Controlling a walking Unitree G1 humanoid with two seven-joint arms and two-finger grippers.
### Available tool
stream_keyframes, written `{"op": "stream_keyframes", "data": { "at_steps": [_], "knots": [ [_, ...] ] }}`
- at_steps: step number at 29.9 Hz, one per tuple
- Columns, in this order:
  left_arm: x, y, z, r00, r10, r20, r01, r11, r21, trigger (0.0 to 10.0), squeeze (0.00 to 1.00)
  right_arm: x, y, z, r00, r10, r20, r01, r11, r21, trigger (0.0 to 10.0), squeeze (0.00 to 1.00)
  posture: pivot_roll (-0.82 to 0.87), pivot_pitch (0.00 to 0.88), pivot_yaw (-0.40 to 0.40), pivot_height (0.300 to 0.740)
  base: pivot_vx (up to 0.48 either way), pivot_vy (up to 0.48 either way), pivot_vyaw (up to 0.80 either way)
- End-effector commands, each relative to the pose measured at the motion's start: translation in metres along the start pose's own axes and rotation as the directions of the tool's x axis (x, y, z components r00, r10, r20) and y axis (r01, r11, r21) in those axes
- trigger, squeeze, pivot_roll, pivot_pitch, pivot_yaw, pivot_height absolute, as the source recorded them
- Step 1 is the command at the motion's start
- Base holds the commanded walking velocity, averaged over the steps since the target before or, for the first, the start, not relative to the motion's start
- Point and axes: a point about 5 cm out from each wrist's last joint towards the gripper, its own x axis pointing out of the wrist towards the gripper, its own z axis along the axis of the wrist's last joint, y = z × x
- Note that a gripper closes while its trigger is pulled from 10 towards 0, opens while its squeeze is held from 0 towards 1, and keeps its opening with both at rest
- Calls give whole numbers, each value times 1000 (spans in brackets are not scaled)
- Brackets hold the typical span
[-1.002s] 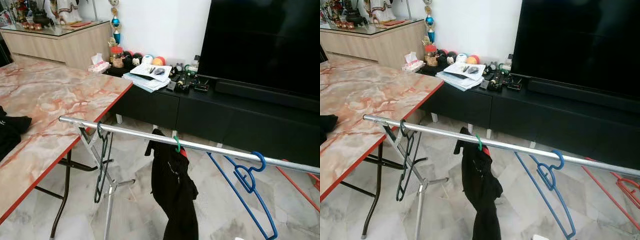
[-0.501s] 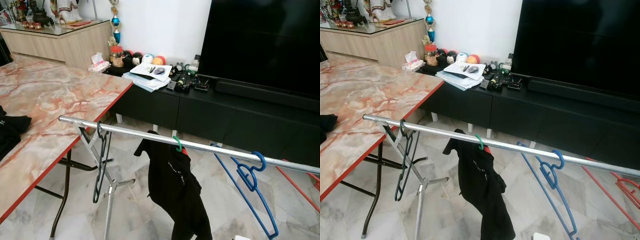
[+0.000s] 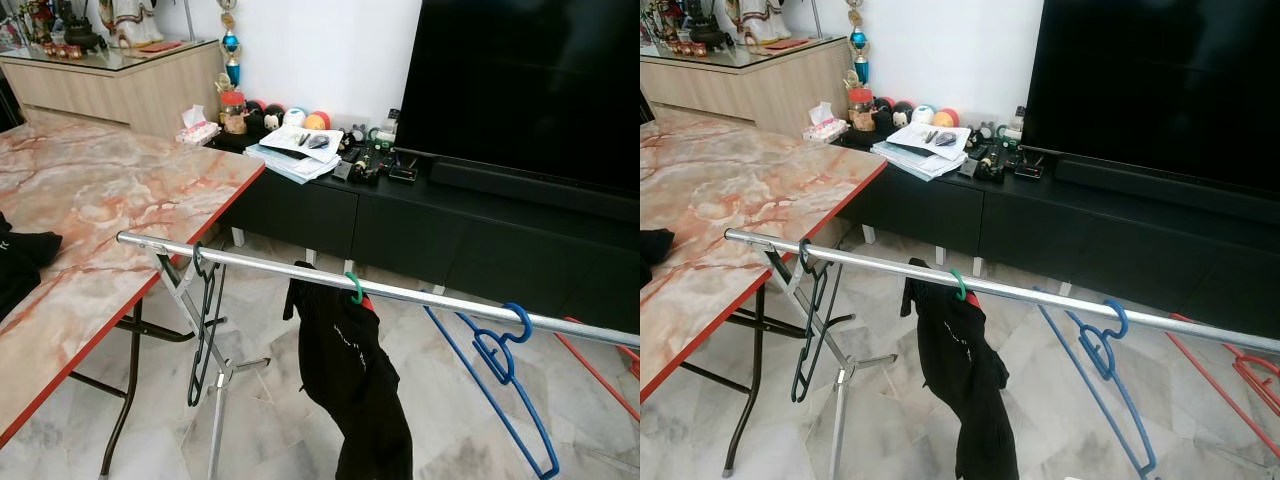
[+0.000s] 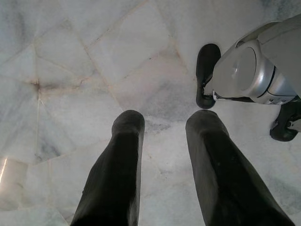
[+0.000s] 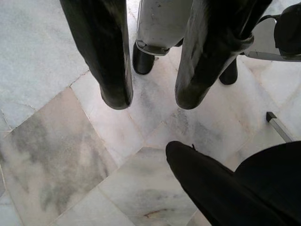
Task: Hang hanger
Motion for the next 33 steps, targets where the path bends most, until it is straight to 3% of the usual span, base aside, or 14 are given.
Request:
{"op": "stream_keyframes", "data": {
  "at_steps": [1, 16, 33],
  "knots": [
    [-1, 1, -4, 1000, 0, -19, 0, 1000, 6, 10000, 0, -1, -2, -2, 1000, -2, -5, 2, 1000, -7, 10000, 0, 165, 0, -18, 740, 0, 0, 0],
    [0, 0, -2, 1000, 3, -16, -4, 1000, -9, 10000, 0, -1, -1, -4, 1000, 15, -21, -16, 998, -58, 10000, 0, 167, 0, -20, 740, 0, 0, 0],
    [0, 0, -1, 1000, 2, -12, -2, 1000, -11, 10000, 0, -1, -1, -3, 999, 30, -28, -33, 994, -102, 10000, 0, 172, 0, -22, 740, -251, 0, 0]
  ]
}}
